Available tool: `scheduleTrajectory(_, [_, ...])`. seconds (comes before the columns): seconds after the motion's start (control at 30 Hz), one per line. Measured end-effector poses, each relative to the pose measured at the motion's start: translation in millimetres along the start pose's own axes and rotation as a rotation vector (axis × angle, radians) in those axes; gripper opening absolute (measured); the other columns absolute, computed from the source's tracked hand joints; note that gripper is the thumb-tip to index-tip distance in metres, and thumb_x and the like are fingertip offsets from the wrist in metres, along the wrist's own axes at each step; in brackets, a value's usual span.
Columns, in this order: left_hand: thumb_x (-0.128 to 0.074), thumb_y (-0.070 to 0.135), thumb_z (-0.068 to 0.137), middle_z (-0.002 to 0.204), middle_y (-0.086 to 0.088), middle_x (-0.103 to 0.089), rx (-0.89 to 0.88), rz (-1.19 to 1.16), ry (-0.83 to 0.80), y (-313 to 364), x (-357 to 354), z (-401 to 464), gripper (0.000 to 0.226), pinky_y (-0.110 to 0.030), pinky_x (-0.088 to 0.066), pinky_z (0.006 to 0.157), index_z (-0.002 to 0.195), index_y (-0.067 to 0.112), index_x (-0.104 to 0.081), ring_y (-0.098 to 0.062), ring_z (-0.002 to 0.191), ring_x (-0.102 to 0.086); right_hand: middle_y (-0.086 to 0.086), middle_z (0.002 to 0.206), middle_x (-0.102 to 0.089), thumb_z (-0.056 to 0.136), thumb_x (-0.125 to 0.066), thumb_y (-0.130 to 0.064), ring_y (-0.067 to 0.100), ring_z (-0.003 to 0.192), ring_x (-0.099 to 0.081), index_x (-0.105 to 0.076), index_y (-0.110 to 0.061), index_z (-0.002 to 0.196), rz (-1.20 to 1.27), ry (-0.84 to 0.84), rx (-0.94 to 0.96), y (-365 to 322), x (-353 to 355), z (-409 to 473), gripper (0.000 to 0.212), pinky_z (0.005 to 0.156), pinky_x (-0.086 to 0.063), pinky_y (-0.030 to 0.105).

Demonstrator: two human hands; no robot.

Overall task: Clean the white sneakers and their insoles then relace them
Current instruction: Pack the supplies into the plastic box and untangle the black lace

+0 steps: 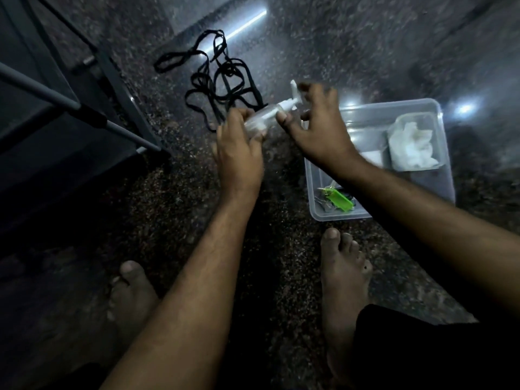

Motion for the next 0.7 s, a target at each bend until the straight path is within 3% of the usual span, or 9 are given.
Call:
scheduleTrajectory(0.1, [-0.069, 0.020, 0.087, 0.107, 0.001, -0.064, 0.060, -0.195, -0.044, 20, -21, -20, 0.029, -0.044, -0.052, 0.085, 0.112, 0.017, -0.057, -0.022, 0.098, -0.061, 0.003, 0.120, -0.057, 0.090, -0.067, -0.041, 0.009, 0.093, -0.066, -0.045, -0.016, 0.127, 0.241, 0.104, -0.155, 4, 22, -16, 0.050, 0.083, -0.057, 0.029])
scheduleTrajectory(0.2, [-0.072, 0.020, 0.088, 0.109, 0.002, -0.064, 0.099, -0.323, -0.152, 42, -41, -39, 0.030, -0.032, -0.051, 0.088, 0.113, 0.014, -0.056, -0.012, 0.101, -0.061, 0.008, 0.108, -0.070, 0.095, -0.063, -0.030, 0.013, 0.089, -0.070, -0.046, -0.016, 0.120, 0.519, 0.200, -0.301, 7, 50, -29, 0.033, 0.072, -0.056, 0.029])
scheduleTrajectory(0.27, [-0.074, 0.019, 0.084, 0.108, 0.003, -0.063, 0.080, -0.343, -0.195, 53, -51, -50, 0.031, -0.036, -0.051, 0.091, 0.110, 0.017, -0.056, -0.014, 0.103, -0.060, 0.006, 0.102, -0.075, 0.099, -0.057, -0.026, 0.013, 0.086, -0.070, -0.050, -0.014, 0.116, 0.641, 0.221, -0.394, 13, 70, -36, 0.022, 0.068, -0.052, 0.026])
scheduleTrajectory(0.43, [-0.078, 0.016, 0.076, 0.097, 0.013, -0.060, -0.025, -0.170, -0.213, 78, -69, -73, 0.029, -0.043, -0.050, 0.085, 0.098, 0.015, -0.058, -0.018, 0.097, -0.057, 0.002, 0.095, -0.076, 0.097, -0.061, -0.026, 0.012, 0.082, -0.069, -0.064, -0.009, 0.104, 0.578, 0.207, -0.409, 42, 103, -58, 0.019, 0.063, -0.046, 0.021])
scheduleTrajectory(0.5, [-0.079, 0.020, 0.075, 0.098, 0.012, -0.062, -0.032, -0.122, -0.232, 86, -77, -83, 0.030, -0.047, -0.049, 0.087, 0.096, 0.017, -0.059, -0.018, 0.097, -0.058, 0.004, 0.094, -0.076, 0.096, -0.063, -0.026, 0.015, 0.082, -0.070, -0.065, -0.005, 0.105, 0.566, 0.245, -0.408, 52, 111, -66, 0.023, 0.065, -0.047, 0.024])
scheduleTrajectory(0.63, [-0.083, 0.027, 0.074, 0.096, 0.013, -0.065, -0.002, -0.096, -0.297, 99, -95, -95, 0.032, -0.047, -0.049, 0.087, 0.095, 0.021, -0.060, -0.015, 0.096, -0.057, 0.017, 0.099, -0.071, 0.090, -0.072, -0.028, 0.022, 0.087, -0.067, -0.057, -0.008, 0.120, 0.527, 0.280, -0.338, 67, 120, -89, 0.039, 0.075, -0.054, 0.042])
scheduleTrajectory(0.7, [-0.082, 0.033, 0.076, 0.093, 0.011, -0.066, 0.019, -0.140, -0.340, 105, -104, -100, 0.031, -0.046, -0.049, 0.085, 0.093, 0.022, -0.059, -0.015, 0.095, -0.058, 0.012, 0.109, -0.069, 0.088, -0.074, -0.019, 0.020, 0.100, -0.069, -0.046, -0.012, 0.134, 0.465, 0.264, -0.287, 73, 119, -104, 0.054, 0.084, -0.058, 0.037])
Point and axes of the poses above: each hand's wrist, its own z-axis towards the middle knuckle, its own x-axis out of the back of the hand, y = z × x, the point moved 1 cm from there along z, towards the middle knuckle
